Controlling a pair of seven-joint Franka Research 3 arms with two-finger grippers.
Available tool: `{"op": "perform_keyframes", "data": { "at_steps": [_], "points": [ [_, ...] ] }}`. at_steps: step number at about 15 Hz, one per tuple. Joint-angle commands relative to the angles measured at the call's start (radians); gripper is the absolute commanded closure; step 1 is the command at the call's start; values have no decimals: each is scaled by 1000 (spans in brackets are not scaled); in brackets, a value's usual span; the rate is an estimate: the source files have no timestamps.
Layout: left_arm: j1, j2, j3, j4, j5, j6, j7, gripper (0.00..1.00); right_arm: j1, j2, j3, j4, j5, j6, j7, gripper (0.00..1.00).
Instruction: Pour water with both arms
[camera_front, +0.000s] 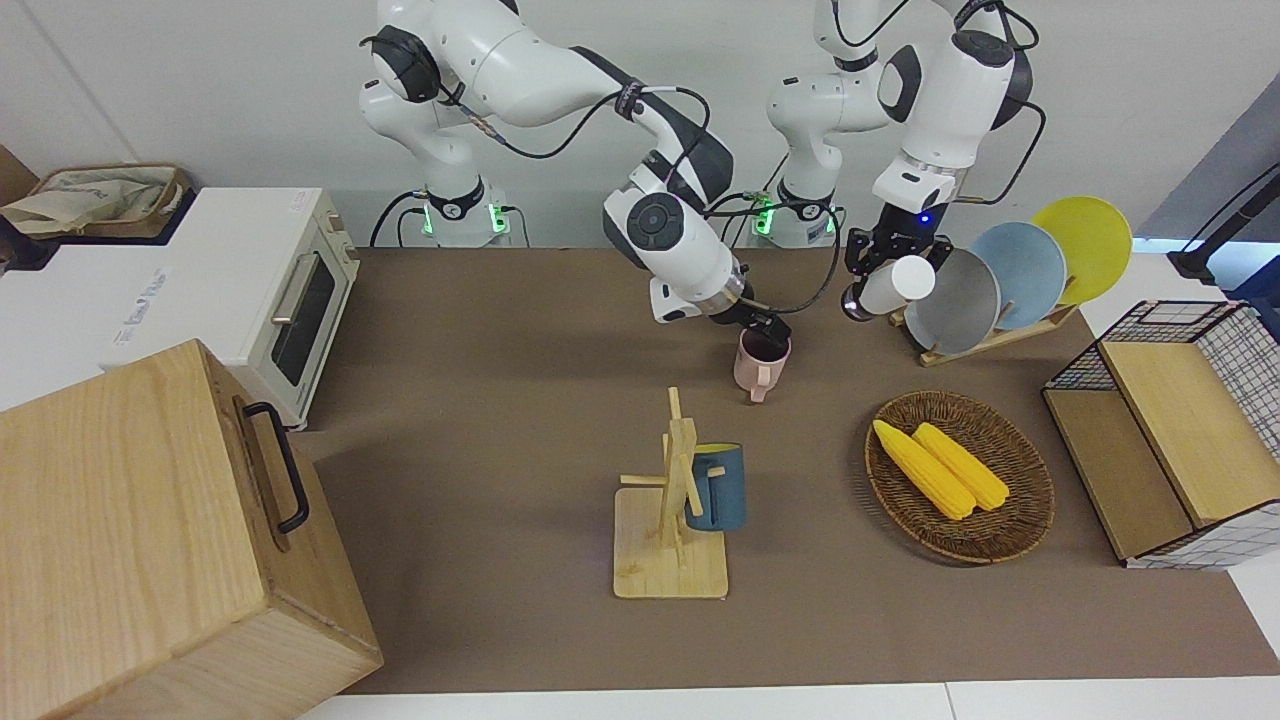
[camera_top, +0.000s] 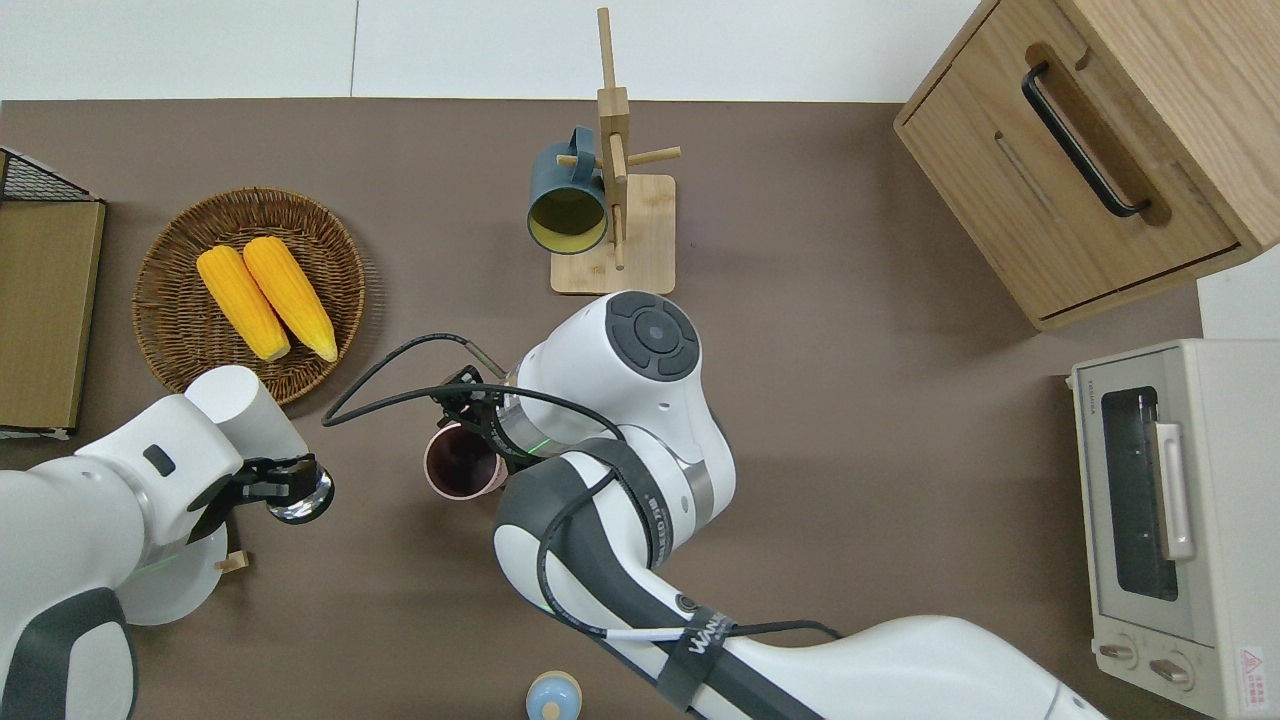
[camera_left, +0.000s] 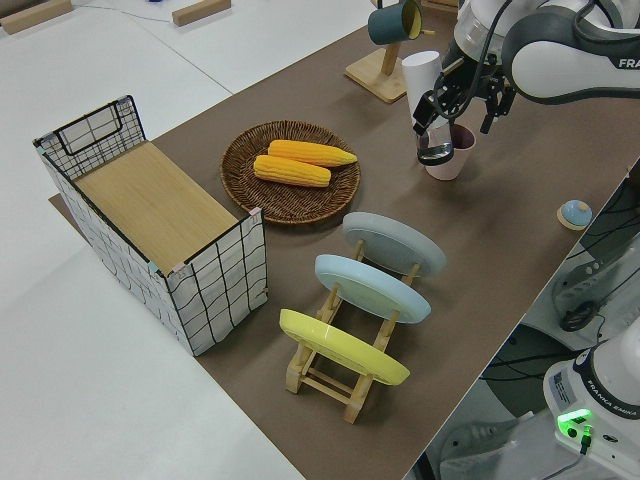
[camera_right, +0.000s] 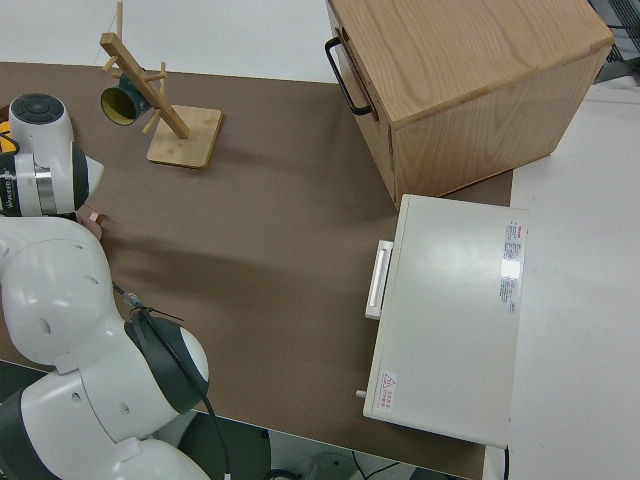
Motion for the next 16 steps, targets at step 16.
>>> {"op": "perform_keyframes", "data": {
  "at_steps": [16],
  "points": [
    [-98, -45, -202, -111, -3, -41, -101, 1000, -363, -433, -94, -215, -216, -444, -600, 9]
  ]
}}
